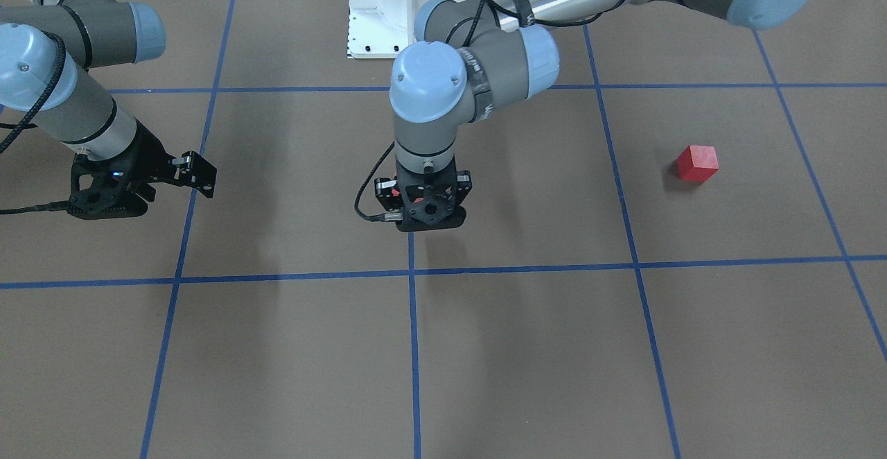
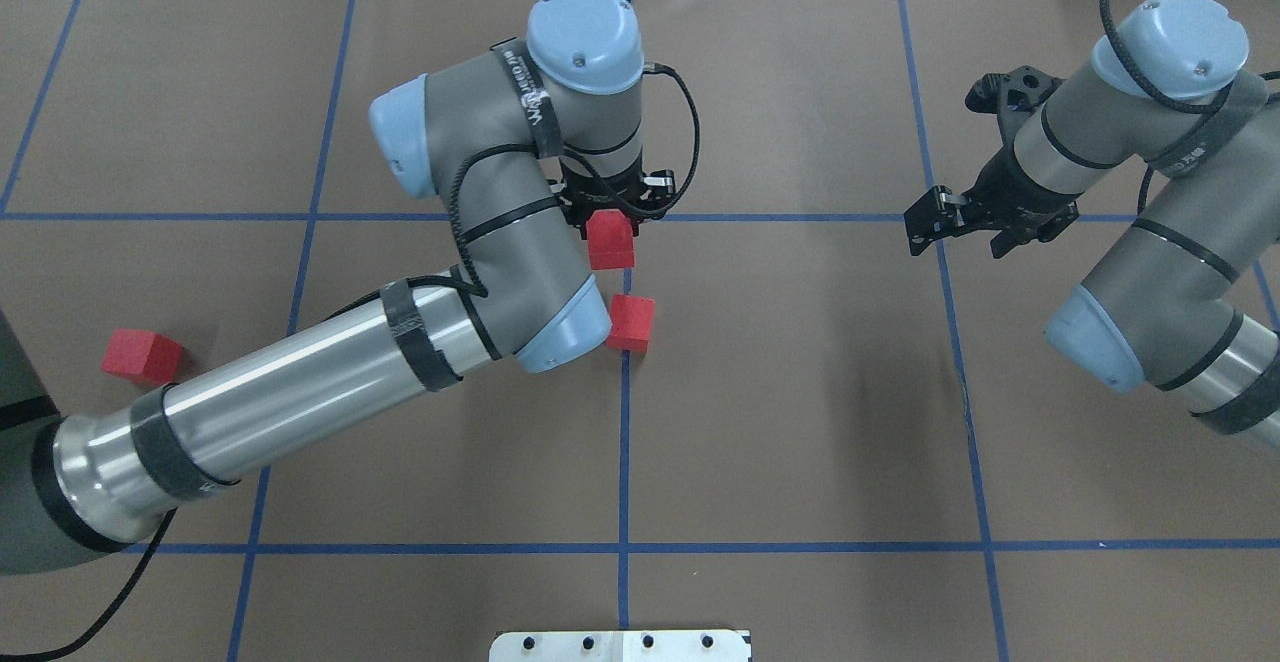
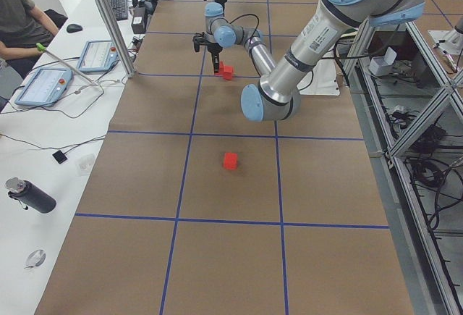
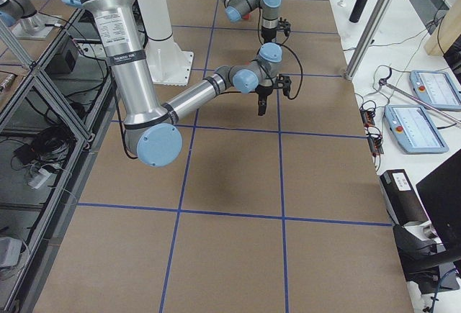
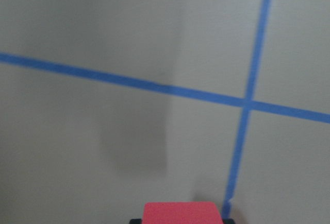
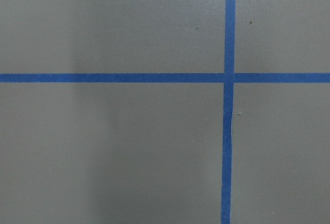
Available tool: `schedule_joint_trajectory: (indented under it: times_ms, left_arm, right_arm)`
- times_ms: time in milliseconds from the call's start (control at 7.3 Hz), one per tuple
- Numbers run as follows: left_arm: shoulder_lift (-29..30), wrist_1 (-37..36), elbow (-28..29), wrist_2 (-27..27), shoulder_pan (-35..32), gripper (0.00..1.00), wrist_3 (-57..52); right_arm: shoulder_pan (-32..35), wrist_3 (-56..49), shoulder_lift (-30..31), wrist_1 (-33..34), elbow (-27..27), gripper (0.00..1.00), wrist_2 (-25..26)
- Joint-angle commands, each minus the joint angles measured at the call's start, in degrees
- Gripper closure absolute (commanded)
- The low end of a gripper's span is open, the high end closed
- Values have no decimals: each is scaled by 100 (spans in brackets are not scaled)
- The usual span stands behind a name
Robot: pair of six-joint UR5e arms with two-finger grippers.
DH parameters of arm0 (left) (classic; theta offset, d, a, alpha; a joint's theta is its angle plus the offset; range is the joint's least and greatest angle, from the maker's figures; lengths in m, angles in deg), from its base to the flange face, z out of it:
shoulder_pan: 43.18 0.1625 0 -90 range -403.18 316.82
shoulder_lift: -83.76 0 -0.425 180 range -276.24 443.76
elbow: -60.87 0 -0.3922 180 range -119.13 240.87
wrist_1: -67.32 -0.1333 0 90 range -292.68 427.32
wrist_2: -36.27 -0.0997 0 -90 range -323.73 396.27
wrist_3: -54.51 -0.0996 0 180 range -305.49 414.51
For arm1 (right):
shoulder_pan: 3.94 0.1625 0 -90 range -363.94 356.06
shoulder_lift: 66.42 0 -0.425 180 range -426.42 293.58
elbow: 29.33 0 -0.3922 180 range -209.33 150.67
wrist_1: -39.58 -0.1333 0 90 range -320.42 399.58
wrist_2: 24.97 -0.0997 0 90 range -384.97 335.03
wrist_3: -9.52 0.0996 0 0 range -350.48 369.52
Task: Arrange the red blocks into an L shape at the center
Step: 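Carry the red cube with the left gripper beside the center cube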
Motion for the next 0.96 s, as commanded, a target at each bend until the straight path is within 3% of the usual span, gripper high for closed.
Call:
schedule_joint_trajectory:
  times_ms: [0, 822]
  left_arm:
    - [363, 410, 836, -172, 9, 100, -425]
    - [328, 545, 1033, -172, 343, 100, -329]
  right_arm:
    - [0, 7, -30, -3, 9, 0, 1]
    - [-26, 7, -82, -3, -96, 0, 107]
